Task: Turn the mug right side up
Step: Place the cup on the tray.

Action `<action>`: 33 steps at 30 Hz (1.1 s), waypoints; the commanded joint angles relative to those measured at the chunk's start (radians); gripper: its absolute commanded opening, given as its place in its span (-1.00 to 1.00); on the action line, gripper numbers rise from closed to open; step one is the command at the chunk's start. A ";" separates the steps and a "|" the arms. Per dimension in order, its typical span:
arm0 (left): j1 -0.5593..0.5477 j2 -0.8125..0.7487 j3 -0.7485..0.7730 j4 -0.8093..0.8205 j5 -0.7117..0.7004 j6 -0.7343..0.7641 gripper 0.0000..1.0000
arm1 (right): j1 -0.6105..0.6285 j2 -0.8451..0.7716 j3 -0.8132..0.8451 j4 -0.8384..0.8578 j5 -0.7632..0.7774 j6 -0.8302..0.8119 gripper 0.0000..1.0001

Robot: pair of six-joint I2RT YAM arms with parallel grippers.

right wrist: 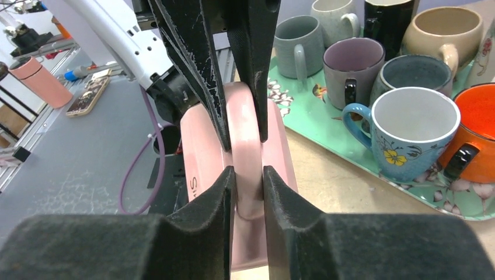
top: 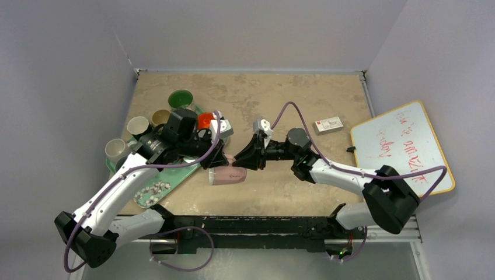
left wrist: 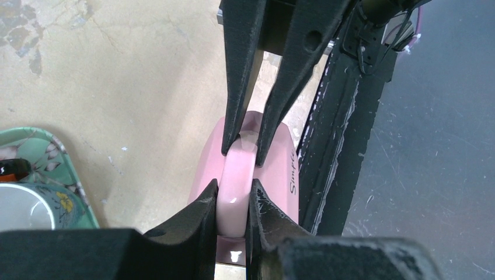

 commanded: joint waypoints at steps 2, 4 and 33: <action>-0.001 0.037 0.073 -0.127 -0.110 0.091 -1.00 | -0.009 -0.067 0.027 0.027 0.048 0.052 -0.15; -0.001 0.034 0.071 -0.136 -0.112 0.107 -1.00 | -0.009 -0.083 0.016 0.021 0.055 0.055 0.14; -0.020 0.152 0.036 -0.476 -0.877 0.310 -1.00 | -0.009 -0.483 0.065 -0.556 0.264 -0.121 0.98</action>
